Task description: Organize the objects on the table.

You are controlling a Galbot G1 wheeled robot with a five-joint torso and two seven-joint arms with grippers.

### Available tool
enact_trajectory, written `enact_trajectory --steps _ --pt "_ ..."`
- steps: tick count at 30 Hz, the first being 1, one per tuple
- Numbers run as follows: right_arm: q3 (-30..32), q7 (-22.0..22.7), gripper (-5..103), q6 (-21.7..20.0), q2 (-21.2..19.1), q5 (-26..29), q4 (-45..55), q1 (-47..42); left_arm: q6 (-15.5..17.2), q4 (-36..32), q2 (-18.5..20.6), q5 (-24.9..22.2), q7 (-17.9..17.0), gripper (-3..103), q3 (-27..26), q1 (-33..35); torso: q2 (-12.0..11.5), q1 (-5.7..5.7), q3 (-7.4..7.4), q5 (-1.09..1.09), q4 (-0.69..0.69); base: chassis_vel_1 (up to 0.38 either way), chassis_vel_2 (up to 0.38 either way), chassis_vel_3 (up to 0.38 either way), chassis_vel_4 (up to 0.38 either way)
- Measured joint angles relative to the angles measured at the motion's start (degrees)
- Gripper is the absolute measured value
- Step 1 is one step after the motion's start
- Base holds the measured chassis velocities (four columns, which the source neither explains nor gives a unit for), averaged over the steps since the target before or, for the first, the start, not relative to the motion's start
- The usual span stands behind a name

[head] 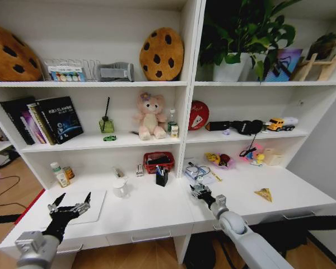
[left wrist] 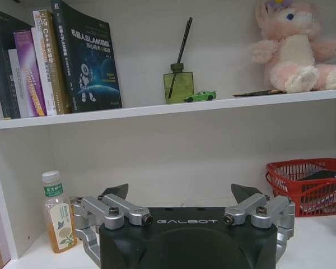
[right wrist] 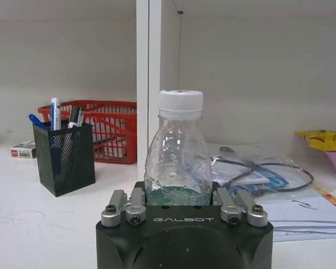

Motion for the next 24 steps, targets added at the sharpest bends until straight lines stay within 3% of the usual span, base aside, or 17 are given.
enact_trajectory --steps 4,5,7,8,11,12,13,15,16,17,20,23,24 --pt "2.6 -0.2 41 0.6 -0.9 0.1 3.3 -3.1 0.0 0.0 0.0 0.0 0.0 100 0.0 0.0 0.0 0.0 0.0 0.01 0.03 0.0 0.0 0.0 0.0" --pt "4.9 -1.2 35 1.2 -1.8 0.5 7.1 -6.6 0.0 0.0 0.0 0.0 0.0 100 0.0 0.0 0.0 0.0 0.0 0.01 0.02 0.0 0.0 0.0 0.0" --pt "9.9 -4.0 31 3.5 -3.6 0.8 14.2 -14.7 0.0 0.0 0.0 0.0 0.0 100 0.0 0.0 0.0 0.0 -0.01 -0.01 0.01 0.0 0.0 0.0 0.0" --pt "9.9 -4.0 31 3.5 -3.6 0.8 14.2 -14.7 0.0 0.0 0.0 0.0 0.0 100 0.0 0.0 0.0 0.0 -0.01 -0.01 0.01 0.0 0.0 0.0 0.0" --pt "18.9 -12.2 25 14.4 -3.4 -4.7 21.4 -30.8 0.0 0.0 0.0 0.0 0.0 100 0.0 0.0 0.0 0.0 -0.01 -0.01 -0.01 0.0 0.0 0.0 0.0" --pt "18.9 -12.2 25 14.4 -3.4 -4.7 21.4 -30.8 0.0 0.0 0.0 0.0 0.0 100 0.0 0.0 0.0 0.0 -0.01 -0.01 -0.01 0.0 0.0 0.0 0.0" --pt "22.9 -19.3 25 23.8 -2.1 -10.9 21.9 -39.0 0.0 0.0 0.0 0.0 0.0 100 0.0 0.0 0.0 -0.02 -0.02 -0.01 -0.04 0.0 0.0 0.0 0.0" --pt "26.5 -27.8 25 33.8 -0.2 -16.8 20.9 -45.7 0.0 0.0 0.0 0.0 0.0 100 0.0 0.0 0.0 -0.02 -0.02 0.0 -0.03 0.0 0.0 0.0 0.0" --pt "26.5 -27.8 25 33.8 -0.2 -16.8 20.9 -45.7 0.0 0.0 0.0 0.0 0.0 100 0.0 0.0 0.0 -0.02 -0.02 0.0 -0.03 0.0 0.0 0.0 0.0" --pt "28.0 -32.8 25 38.9 1.4 -19.8 19.3 -50.0 0.0 0.0 0.0 0.0 0.0 100 0.0 0.0 0.0 -0.02 -0.02 -0.02 -0.02 0.0 0.0 0.0 0.0" --pt "28.0 -36.6 25 43.2 3.5 -22.6 14.2 -53.1 0.0 0.0 0.0 0.0 0.0 100 0.0 0.0 0.0 -0.02 -0.02 -0.02 -0.01 0.0 0.0 0.0 0.0" --pt "27.7 -37.5 25 45.2 5.6 -27.3 7.6 -51.5 0.0 0.0 0.0 0.0 0.0 100 0.0 0.0 0.0 -0.02 -0.01 0.01 0.0 0.0 0.0 0.0 0.0" --pt "27.7 -37.2 25 46.3 6.5 -31.1 3.3 -49.4 0.0 0.0 0.0 0.0 0.0 100 0.0 0.0 0.0 -0.02 -0.01 0.01 0.0 0.0 0.0 0.0 0.0"
